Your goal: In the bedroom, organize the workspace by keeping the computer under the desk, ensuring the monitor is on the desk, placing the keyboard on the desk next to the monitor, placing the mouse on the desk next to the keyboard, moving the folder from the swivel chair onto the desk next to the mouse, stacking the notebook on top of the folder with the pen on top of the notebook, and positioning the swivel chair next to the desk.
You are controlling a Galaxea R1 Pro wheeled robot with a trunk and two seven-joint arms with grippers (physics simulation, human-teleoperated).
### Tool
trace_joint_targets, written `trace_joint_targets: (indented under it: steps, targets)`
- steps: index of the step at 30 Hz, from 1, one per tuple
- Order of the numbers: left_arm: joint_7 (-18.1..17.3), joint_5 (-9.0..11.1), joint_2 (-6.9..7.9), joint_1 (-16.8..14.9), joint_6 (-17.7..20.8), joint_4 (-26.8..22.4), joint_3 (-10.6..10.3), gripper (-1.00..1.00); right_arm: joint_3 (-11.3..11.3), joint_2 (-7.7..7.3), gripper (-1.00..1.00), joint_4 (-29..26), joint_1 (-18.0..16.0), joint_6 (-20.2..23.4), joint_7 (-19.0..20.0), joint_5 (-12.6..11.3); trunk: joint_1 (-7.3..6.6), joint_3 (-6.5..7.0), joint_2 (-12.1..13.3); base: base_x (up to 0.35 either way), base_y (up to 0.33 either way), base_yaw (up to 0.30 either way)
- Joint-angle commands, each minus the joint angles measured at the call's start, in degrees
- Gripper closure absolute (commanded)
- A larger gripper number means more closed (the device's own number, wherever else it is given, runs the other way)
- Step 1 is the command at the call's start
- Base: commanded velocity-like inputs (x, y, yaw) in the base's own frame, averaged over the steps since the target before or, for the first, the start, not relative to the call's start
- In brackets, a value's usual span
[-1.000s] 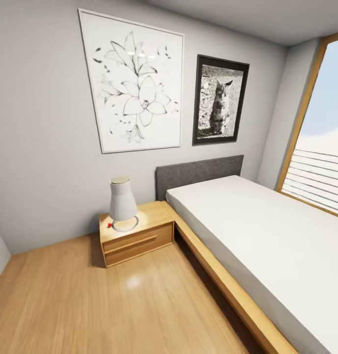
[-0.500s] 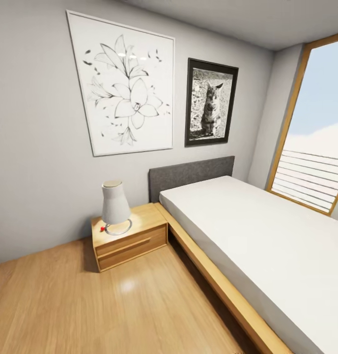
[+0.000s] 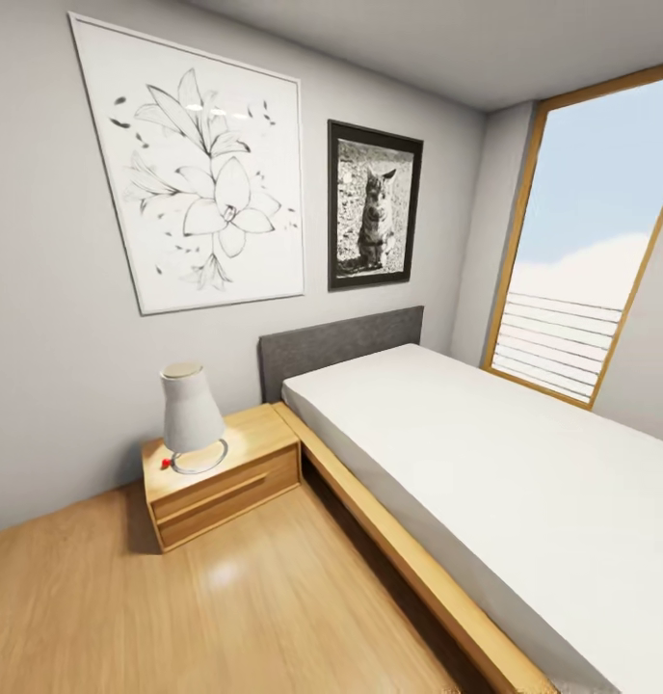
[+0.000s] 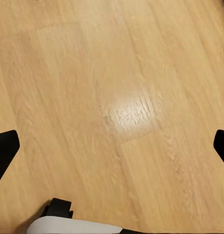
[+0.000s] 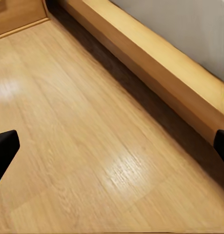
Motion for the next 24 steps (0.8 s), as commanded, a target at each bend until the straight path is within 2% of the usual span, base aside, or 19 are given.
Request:
trace_joint_targets:
  steps: [1,3,5,9,16,24]
  targets:
    - [0.0,0.3,-0.02,0.0,-0.7,0.2,0.1,-1.00,0.0,0.01,-1.00,0.1,-0.1,-0.2,0.0,0.0,0.00,-0.04,0.0,0.000,0.000,-0.281]
    - [0.0,0.5,-0.02,0.0,-2.0,0.8,0.2,-1.00,0.0,-0.02,-1.00,0.1,-0.1,-0.1,0.0,0.0,0.00,0.02,0.0,0.000,0.000,-0.281]
    - [0.1,0.7,-0.04,0.0,-5.1,3.9,0.3,-1.00,0.0,-0.07,-1.00,0.2,-0.1,-0.2,0.0,0.0,0.00,0.08,0.0,0.000,0.000,-0.281]
    - [0.3,0.6,-0.13,0.0,-6.9,5.4,0.1,-1.00,0.0,-0.08,-1.00,0.1,-0.1,-0.2,0.0,0.0,0.00,0.21,0.0,-0.014,-0.003,-0.281]
    - [0.4,0.5,-0.23,0.0,-7.6,5.9,0.0,-1.00,0.0,-0.17,-1.00,0.1,-0.1,-0.3,0.0,0.0,0.00,0.43,0.0,-0.160,-0.097,-0.282]
    - [0.4,0.5,-0.35,0.0,-7.6,5.9,0.1,-1.00,-0.1,-0.24,-1.00,-0.1,-0.1,-0.3,-0.1,0.0,0.00,0.67,0.0,-0.023,-0.014,-0.283]
